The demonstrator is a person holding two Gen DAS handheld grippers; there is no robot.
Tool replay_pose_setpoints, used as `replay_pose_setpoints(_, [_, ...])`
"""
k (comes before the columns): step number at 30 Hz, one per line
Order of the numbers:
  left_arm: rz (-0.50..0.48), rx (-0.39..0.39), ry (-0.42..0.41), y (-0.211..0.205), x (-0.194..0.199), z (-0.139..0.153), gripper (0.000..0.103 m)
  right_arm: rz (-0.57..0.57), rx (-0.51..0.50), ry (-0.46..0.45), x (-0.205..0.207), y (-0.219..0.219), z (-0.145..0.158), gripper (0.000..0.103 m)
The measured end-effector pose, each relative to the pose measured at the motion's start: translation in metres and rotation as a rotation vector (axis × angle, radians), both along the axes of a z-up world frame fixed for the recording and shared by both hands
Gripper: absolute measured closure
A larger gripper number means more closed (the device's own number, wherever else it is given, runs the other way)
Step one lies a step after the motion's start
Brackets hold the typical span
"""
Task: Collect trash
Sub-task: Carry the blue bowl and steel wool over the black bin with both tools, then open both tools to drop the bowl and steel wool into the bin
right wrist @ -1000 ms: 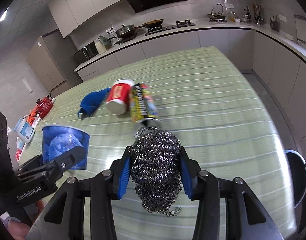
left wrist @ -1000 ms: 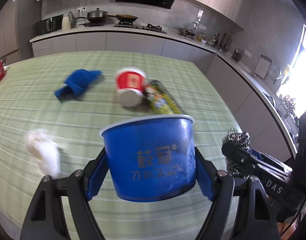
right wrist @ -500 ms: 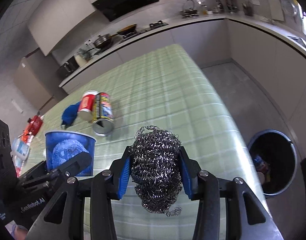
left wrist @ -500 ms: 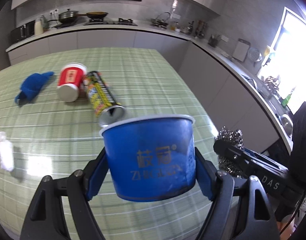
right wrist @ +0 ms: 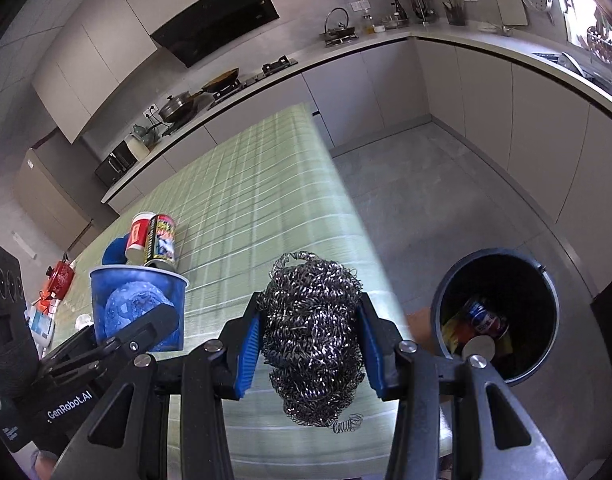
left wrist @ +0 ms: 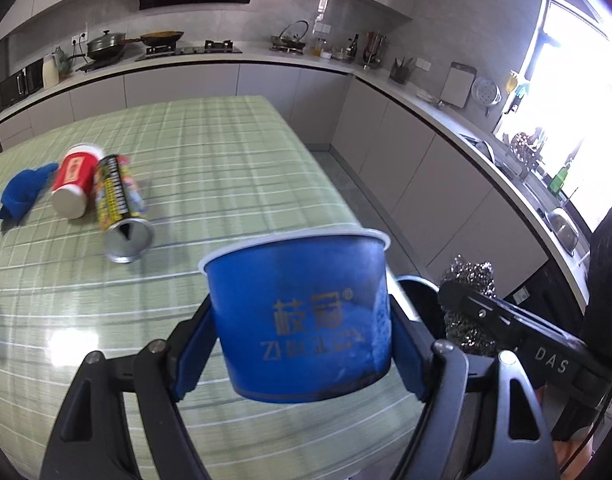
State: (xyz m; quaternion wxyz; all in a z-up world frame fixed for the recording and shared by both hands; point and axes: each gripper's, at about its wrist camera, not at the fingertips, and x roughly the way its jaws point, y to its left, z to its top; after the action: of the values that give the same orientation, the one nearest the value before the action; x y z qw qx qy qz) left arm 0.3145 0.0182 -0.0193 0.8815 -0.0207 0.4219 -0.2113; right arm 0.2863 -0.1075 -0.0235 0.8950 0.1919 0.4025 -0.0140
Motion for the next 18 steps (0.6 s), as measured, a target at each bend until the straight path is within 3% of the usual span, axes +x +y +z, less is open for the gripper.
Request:
replay_pose_setpoints(10, [0.043,0.006,0.023,-0.124,-0.016,-0.005,0.024,0.049,0.011,0.028,-0.015,-0.138,-0.004,0.056])
replay_pose_setpoints(18, [0.017,0.029,0.052,-0.190,-0.015,-0.021,0.024,0.016,0.016,0.059,-0.028,-0.227,-0.014,0.056])
